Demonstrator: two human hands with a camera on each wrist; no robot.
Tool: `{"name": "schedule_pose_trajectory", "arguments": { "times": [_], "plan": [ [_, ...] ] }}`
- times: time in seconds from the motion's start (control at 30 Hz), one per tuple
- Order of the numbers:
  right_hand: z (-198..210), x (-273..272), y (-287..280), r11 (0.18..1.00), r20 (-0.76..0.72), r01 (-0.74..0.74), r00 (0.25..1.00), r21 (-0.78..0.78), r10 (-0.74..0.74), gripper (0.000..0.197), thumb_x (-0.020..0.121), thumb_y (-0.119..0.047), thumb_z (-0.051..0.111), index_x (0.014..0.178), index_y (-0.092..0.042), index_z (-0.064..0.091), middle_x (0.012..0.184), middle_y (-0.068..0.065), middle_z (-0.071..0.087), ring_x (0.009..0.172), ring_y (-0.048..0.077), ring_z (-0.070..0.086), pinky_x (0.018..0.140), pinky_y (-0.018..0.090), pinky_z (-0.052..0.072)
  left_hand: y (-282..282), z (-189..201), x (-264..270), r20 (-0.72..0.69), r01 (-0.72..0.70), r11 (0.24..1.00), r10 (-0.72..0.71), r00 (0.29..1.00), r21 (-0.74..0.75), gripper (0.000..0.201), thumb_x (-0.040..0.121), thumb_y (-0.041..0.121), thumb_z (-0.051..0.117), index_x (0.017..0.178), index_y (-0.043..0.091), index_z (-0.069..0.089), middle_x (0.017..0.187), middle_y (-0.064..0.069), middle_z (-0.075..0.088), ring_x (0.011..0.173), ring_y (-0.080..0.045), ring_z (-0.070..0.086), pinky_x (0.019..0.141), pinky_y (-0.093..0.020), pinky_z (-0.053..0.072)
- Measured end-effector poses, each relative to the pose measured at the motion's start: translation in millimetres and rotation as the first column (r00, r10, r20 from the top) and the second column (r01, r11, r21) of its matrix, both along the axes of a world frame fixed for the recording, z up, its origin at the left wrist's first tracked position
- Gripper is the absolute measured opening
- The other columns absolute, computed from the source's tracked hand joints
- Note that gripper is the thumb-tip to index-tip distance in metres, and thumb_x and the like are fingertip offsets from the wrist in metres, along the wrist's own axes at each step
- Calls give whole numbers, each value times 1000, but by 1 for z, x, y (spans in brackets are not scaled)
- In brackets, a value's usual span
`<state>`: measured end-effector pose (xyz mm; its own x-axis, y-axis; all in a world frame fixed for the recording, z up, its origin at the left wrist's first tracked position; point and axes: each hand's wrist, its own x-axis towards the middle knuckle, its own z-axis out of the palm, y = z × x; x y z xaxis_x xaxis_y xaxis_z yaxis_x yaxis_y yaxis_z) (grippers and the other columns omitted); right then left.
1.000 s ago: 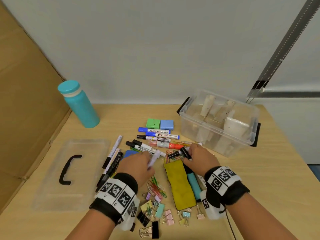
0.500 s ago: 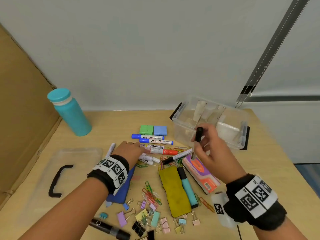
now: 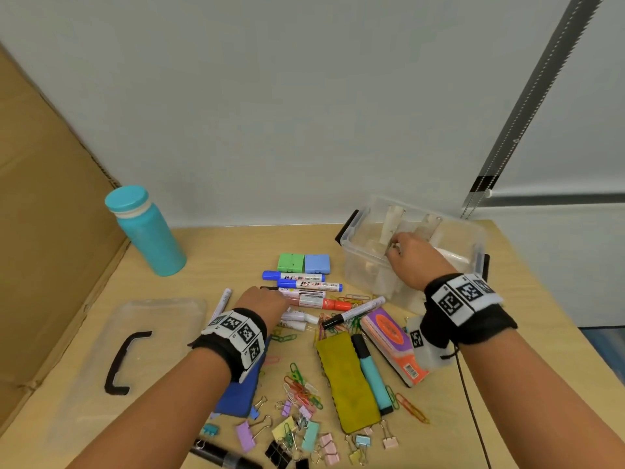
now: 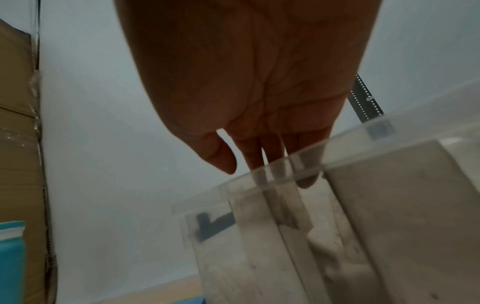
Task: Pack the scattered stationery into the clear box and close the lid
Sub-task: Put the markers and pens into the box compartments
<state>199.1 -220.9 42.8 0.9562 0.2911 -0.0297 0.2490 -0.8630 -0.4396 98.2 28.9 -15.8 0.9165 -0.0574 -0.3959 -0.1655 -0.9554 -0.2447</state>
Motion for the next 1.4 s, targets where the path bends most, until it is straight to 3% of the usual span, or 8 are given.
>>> {"name": "schedule_pose_trajectory", "arguments": {
  "times": [0.2,0.37,0.53,0.67,0.9,1.03,1.23,1.4],
  "plan": [
    [11,-49,1,978,318,-59,948,201,-8,32,96,-18,43,126,-15,51,132,-1,48,113,10,49,95,26,43,8,36,-33,228,-68,898,184,956,-436,24,95,28,49,118,26,57,112,2,60,99,-19,57,78,-28,41],
    [-7,-101,19,897,82,-341,940,282,332,36,95,-30,49,131,-32,43,129,-19,47,109,-5,48,90,13,39,-13,54,-61,233,71,425,344,910,-903,24,92,33,56,114,26,61,104,10,65,94,-8,63,86,-33,53],
    [-24,-119,38,805,-87,-408,869,430,487,26,98,-30,47,123,-27,49,114,-9,64,102,1,59,90,29,50,-40,66,-64,105,99,36,422,900,-994,38,82,44,57,115,29,63,104,4,71,98,-15,67,91,-40,54],
    [-23,-113,31,799,-12,-373,903,471,429,17,97,-38,44,112,-32,50,98,-6,70,91,5,66,80,40,55,-38,69,-65,131,134,27,460,878,-991,37,82,46,53,116,34,60,106,8,72,100,-12,67,92,-39,53],
    [24,-65,0,825,2,131,987,550,-158,19,97,-23,48,115,-19,46,83,0,67,59,10,65,54,21,51,-16,51,-75,78,49,68,537,840,-996,36,94,31,44,126,46,43,85,11,69,87,-2,67,79,-12,51],
    [33,-17,0,910,-276,313,931,272,-237,19,95,-20,48,97,-3,56,77,13,68,50,17,62,46,24,48,-8,33,-81,-11,-92,123,542,840,-988,35,96,29,48,126,46,47,77,-1,69,69,-13,69,80,-40,58],
    [33,23,11,960,-259,276,932,51,-254,32,91,-22,52,63,-9,55,65,9,62,64,25,63,65,30,54,-10,29,-87,-52,-150,143,535,843,-978,35,96,27,49,124,47,46,74,-4,65,53,-15,63,60,-35,59],
    [31,17,7,968,-125,202,967,-147,-221,27,94,-11,45,115,-3,61,116,16,63,107,31,61,86,36,47,-7,23,-93,-25,-158,207,529,848,-966,40,98,27,44,135,43,42,69,0,59,47,-4,51,50,-14,46]
  ]
}}
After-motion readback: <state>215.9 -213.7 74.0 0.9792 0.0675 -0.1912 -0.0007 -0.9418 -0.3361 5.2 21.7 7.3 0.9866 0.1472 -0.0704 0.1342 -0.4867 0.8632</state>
